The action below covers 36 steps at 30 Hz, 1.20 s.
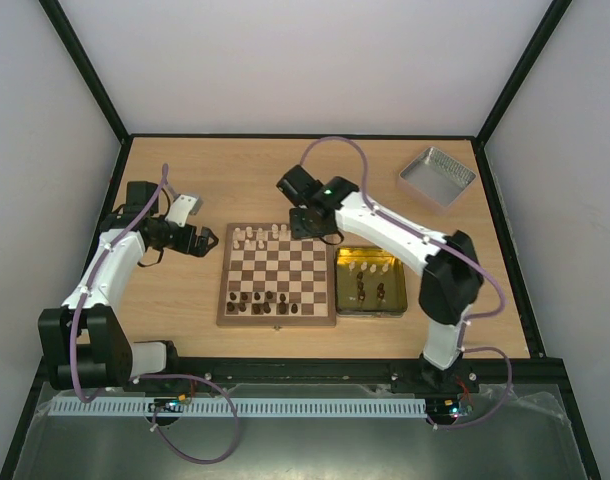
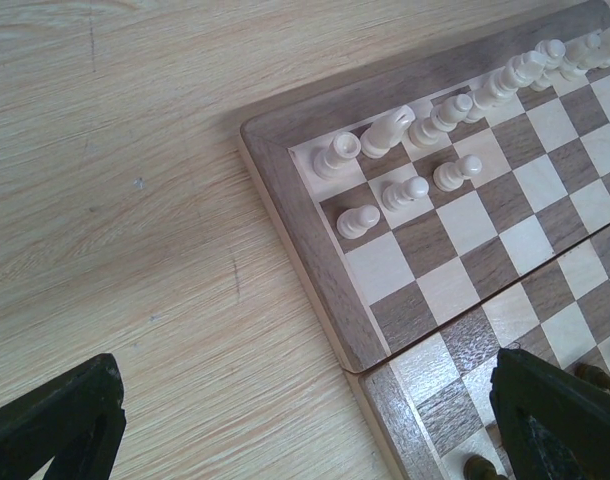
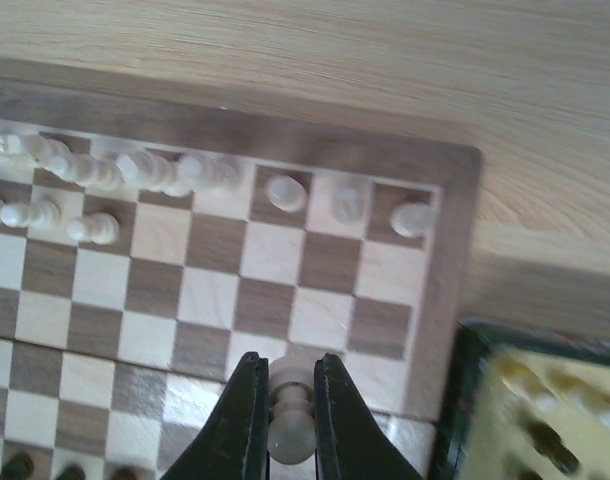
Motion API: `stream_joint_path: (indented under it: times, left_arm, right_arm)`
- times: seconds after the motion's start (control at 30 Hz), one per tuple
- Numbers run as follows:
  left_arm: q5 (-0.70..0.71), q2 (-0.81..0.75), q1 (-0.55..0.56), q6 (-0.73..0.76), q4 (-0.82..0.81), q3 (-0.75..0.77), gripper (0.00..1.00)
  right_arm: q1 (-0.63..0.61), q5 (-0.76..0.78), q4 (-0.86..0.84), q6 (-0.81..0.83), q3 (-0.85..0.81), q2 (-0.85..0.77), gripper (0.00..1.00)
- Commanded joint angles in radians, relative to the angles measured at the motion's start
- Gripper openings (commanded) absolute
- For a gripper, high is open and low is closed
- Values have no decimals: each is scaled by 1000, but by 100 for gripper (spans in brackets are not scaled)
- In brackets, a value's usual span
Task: Set up the chess pieces on the board
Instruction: Place the chess piece on the chessboard.
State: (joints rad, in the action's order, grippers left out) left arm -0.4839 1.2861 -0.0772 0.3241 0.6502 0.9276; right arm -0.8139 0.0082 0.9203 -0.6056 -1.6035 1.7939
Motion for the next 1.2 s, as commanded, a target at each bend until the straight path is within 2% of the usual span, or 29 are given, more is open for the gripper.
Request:
stream_joint_path:
  times: [0.0,0.37,1.17]
  left_arm:
    - [-19,-19,-6,-8,-5,-12,99]
    - [-27,-19,-6,-6,-4,-15,99]
    - [-24,-22,-6,-8,-6,-18,99]
  right_arm:
    - [-28,2,72,18,-133,131,2]
    - [-63,-26,91,20,-303,286,2]
    - [-83,-51,49,29,-358,418,2]
